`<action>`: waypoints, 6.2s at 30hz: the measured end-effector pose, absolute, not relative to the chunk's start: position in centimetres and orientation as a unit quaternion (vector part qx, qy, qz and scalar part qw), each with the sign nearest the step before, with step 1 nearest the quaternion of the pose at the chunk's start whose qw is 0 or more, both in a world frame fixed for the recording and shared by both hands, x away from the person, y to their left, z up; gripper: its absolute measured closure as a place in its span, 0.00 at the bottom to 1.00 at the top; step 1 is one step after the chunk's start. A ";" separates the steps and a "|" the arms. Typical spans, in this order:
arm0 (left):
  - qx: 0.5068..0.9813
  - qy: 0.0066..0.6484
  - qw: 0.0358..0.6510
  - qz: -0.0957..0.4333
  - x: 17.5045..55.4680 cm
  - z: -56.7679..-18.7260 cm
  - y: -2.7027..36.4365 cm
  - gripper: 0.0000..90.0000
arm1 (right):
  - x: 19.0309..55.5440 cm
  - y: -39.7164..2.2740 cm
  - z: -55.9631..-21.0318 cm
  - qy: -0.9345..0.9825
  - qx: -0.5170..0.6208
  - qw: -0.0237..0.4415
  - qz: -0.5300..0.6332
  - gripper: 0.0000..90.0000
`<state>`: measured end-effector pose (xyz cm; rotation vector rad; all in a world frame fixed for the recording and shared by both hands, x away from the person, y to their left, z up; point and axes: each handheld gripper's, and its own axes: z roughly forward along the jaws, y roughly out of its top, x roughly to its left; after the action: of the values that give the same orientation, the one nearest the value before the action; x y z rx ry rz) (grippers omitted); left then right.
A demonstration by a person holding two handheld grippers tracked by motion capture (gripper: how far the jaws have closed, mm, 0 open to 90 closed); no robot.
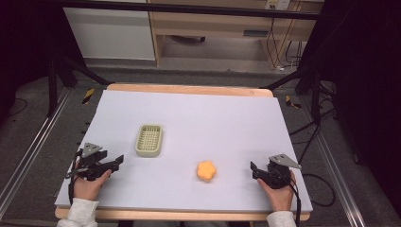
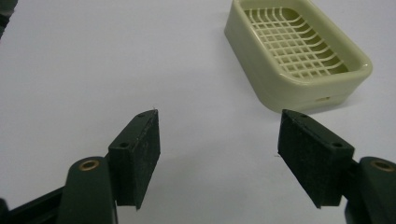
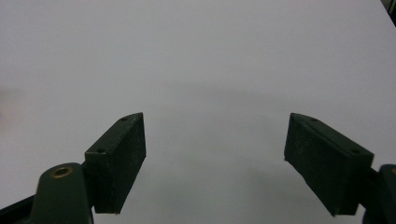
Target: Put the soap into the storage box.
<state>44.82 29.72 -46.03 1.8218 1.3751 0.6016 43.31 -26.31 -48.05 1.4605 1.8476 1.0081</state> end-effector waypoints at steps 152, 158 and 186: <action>0.860 0.329 0.359 0.150 46.0 -42.1 7.1 0.21 | 43.1 -26.1 -48.2 0.703 0.540 0.286 0.364 0.24; 0.865 0.324 0.353 0.146 46.0 -42.2 6.2 0.21 | 43.1 -26.1 -48.2 0.703 0.541 0.285 0.363 0.24; 0.881 0.316 0.328 0.128 45.9 -43.9 3.0 0.18 | 43.1 -26.1 -48.1 0.703 0.541 0.283 0.365 0.24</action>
<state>45.93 2.97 -43.89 2.3058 0.8269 0.3356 43.05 -26.07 -48.13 1.4477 1.8816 0.9785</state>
